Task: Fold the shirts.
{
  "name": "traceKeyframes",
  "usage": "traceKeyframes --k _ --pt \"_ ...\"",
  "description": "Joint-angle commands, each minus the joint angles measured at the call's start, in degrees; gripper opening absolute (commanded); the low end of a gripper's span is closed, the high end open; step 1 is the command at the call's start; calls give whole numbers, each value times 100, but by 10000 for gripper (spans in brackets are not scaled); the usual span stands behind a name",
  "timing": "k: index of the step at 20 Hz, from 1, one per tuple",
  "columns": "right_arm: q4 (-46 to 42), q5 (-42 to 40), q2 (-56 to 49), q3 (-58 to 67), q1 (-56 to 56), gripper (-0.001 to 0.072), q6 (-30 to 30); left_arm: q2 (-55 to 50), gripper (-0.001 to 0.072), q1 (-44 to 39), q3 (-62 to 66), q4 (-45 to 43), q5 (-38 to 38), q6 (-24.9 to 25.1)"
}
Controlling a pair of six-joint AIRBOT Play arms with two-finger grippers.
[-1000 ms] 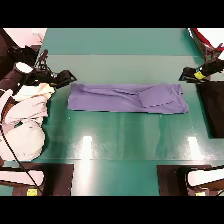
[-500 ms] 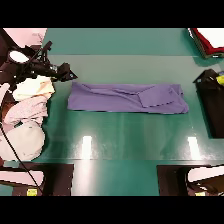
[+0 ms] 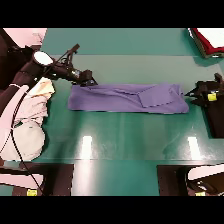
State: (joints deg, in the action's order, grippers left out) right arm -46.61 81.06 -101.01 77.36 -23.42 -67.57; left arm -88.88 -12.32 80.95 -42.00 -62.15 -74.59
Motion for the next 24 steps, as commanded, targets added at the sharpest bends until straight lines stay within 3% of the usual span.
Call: traceKeyframes --k 1,5,8,10,13,16,19,24 --pt "577 -76 -339 -129 229 669 304 -7 24 -459 4 -39 299 -2" --pt "654 -424 -400 -127 522 558 365 -42 24 -658 7 -177 428 -61" --pt "658 -417 -398 -127 675 184 520 -177 23 -699 7 -173 428 -214" --pt "658 -343 -321 -129 723 16 706 -319 23 -699 7 -157 503 -219" --pt "660 -229 85 -127 723 15 710 -507 23 -699 63 -26 850 -219" --pt "713 116 654 7 763 14 293 -868 23 -699 409 50 1043 -258" --pt "970 603 1014 769 1003 14 -214 -1377 23 -855 922 48 1056 -323" --pt "1106 660 1145 2249 2015 14 -850 -2341 22 -1410 1770 66 1158 -398"
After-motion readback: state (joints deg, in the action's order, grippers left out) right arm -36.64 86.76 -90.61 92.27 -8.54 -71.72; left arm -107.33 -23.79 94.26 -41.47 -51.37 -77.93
